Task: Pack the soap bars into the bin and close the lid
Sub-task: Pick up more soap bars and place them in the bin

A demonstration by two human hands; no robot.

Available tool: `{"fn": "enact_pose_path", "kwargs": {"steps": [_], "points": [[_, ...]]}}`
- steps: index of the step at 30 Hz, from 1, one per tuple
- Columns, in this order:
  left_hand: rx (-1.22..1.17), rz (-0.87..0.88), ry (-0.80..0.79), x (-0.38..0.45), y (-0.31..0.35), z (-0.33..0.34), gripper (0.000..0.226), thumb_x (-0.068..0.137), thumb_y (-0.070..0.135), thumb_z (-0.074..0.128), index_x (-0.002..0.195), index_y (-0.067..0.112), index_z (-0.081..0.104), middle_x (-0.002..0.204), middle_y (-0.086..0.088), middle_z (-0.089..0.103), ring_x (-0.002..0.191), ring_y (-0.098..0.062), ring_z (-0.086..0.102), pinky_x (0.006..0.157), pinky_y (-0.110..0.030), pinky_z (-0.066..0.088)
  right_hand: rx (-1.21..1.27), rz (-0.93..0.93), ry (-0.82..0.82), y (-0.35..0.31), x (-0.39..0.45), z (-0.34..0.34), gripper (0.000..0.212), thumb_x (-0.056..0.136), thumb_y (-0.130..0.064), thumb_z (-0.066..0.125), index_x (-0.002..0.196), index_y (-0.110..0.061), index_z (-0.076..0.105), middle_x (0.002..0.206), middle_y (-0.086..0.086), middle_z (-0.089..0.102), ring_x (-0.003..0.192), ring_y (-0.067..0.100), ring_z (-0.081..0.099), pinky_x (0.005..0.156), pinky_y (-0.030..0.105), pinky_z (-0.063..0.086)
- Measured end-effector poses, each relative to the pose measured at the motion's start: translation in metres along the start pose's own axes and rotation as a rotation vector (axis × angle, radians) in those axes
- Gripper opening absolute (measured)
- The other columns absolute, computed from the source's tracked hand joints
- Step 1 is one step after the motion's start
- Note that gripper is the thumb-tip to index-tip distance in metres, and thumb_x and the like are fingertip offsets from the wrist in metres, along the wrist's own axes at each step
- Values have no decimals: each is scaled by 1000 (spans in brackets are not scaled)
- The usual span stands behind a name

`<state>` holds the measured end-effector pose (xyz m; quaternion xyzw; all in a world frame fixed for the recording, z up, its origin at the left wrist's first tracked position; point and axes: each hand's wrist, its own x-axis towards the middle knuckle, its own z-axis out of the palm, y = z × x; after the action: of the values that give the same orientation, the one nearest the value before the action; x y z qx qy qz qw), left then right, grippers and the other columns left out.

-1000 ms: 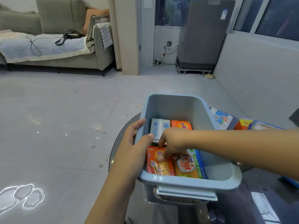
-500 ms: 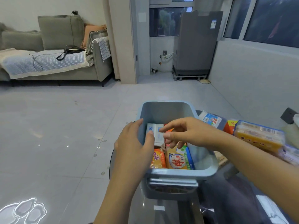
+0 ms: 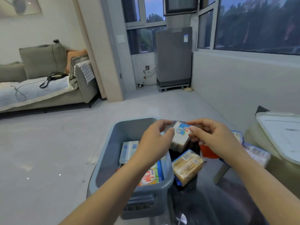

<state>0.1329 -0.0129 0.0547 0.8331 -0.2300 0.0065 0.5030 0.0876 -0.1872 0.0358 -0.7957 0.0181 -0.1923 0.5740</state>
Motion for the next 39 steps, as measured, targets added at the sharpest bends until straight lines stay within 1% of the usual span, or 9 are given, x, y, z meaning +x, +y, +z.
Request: {"fn": "enact_pose_path", "kwargs": {"steps": [5,9,13,18,23,28,32,35,39], "points": [[25,-48,-112,44,-2,35,28,92,21,52,119,16,61,116,0,66,100,-7,58,84,-18,41,-94,84,144,37,13,-20,10,86,-22,63,92,-26,69,73,-1,69,66,10,64,63,26,48],[147,-168,-233,80,-15,64,39,91,30,55,128,17,53,130,-5,58,114,-17,56,94,-26,42,-307,137,296,67,19,-33,12,85,-27,61,93,-32,68,78,-14,63,73,7,57,62,23,39],[450,-205,-344,116,-25,89,60,89,40,54,141,15,37,143,-9,46,125,-24,47,90,-26,36,-592,150,387,85,27,-42,19,82,-30,60,98,-28,71,99,2,68,94,23,55,80,32,39],[645,-311,-481,154,-40,121,87,82,48,62,150,16,17,150,-14,35,134,-30,37,109,-39,35,-825,164,335,101,33,-39,26,85,-40,53,105,-34,67,113,-2,63,111,25,42,93,33,23],[851,-361,-573,177,-62,140,98,76,53,67,150,15,14,144,-11,42,128,-30,43,105,-39,38,-835,111,373,109,37,-35,26,86,-42,49,103,-35,67,111,-7,63,109,19,43,89,32,16],[856,-422,-528,186,-78,146,113,69,49,72,150,35,-5,147,-19,29,130,-37,38,106,-44,38,-855,109,373,112,39,-35,28,86,-46,49,103,-35,67,111,-7,61,110,19,43,92,33,17],[779,-414,-512,190,-75,142,103,70,39,72,151,30,8,143,-12,38,126,-32,43,101,-38,40,-861,101,392,112,41,-34,27,85,-46,51,101,-33,69,108,-7,63,107,19,44,92,34,20],[649,-430,-488,191,-60,131,84,72,38,73,143,24,31,118,-3,49,103,-26,51,86,-36,44,-858,104,389,111,41,-34,28,83,-47,53,101,-34,69,107,-7,64,106,20,45,89,33,19],[357,-436,-404,177,-35,105,93,73,38,73,148,33,19,127,-7,46,102,-27,52,83,-40,45,-823,127,372,106,39,-37,27,83,-47,54,104,-36,68,109,-8,66,107,20,47,88,32,17]]}}
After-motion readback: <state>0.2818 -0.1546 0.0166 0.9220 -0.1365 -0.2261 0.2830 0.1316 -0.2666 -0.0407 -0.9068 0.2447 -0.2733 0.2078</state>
